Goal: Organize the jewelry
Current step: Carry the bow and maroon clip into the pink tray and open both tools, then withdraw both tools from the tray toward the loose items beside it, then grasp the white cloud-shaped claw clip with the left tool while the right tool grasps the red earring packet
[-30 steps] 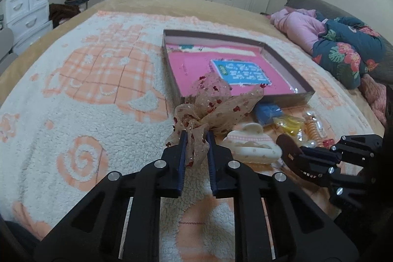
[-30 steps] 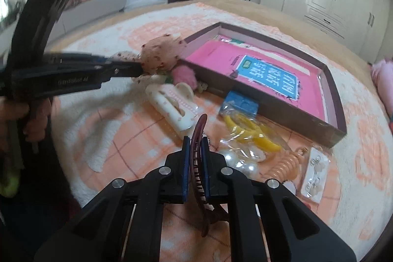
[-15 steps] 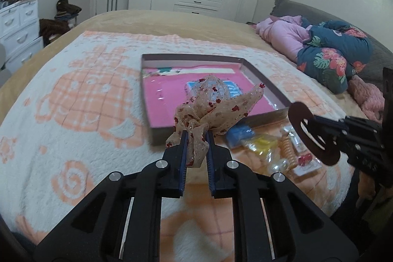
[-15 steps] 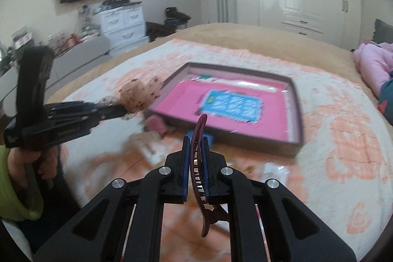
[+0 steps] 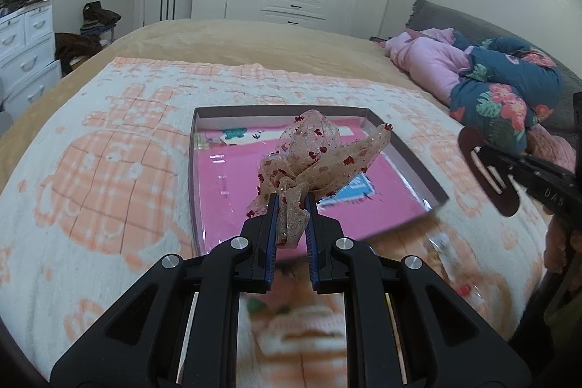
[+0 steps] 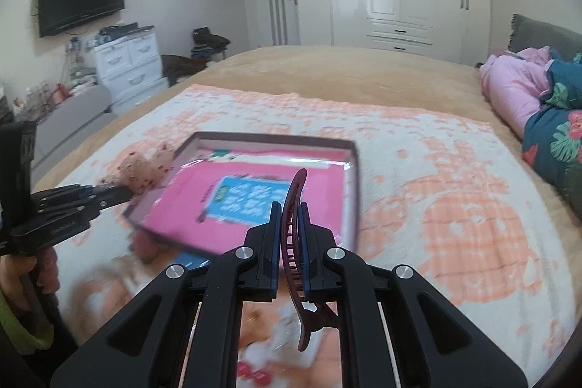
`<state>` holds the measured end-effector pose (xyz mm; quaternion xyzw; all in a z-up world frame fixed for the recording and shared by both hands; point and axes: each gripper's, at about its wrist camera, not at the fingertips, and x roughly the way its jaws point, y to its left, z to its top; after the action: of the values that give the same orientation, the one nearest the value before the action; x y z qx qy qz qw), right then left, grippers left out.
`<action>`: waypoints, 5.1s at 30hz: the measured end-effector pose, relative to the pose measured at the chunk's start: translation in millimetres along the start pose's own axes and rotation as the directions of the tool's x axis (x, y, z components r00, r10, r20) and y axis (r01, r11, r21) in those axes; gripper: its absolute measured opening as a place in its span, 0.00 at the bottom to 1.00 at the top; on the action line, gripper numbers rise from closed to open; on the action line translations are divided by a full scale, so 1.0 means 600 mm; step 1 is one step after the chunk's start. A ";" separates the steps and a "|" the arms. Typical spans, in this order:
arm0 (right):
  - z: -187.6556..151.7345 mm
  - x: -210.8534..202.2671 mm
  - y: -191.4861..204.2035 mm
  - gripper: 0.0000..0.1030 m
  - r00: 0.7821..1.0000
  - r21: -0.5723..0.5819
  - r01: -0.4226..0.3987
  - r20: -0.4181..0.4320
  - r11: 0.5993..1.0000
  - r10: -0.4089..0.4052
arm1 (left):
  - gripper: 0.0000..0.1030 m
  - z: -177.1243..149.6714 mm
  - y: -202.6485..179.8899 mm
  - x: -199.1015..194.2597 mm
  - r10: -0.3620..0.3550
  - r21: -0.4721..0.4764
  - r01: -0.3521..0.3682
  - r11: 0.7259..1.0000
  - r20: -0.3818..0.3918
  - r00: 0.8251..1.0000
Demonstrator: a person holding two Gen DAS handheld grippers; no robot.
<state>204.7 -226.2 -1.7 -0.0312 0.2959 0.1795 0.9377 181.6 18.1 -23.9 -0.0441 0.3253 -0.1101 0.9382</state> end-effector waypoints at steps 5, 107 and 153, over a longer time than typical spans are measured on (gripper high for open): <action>0.026 0.027 -0.027 0.09 0.999 0.008 0.034 0.007 0.999 -0.034 | 0.07 0.020 0.012 0.037 0.027 -0.023 -0.027 0.999 -0.013 1.000; -0.129 -0.101 0.069 0.93 0.989 -0.025 0.057 0.135 0.998 -0.053 | 0.89 -0.102 -0.016 -0.129 0.103 0.006 -0.105 0.994 0.168 0.981; -0.233 0.001 0.068 0.86 0.983 0.122 0.094 -0.171 0.988 -0.072 | 0.89 -0.144 -0.024 -0.012 0.045 0.027 -0.044 0.999 -0.019 0.999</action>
<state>114.5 -210.9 -115.1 0.0024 0.3827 0.1172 0.9164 120.0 5.0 -85.4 -0.0235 0.3337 -0.0939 0.9377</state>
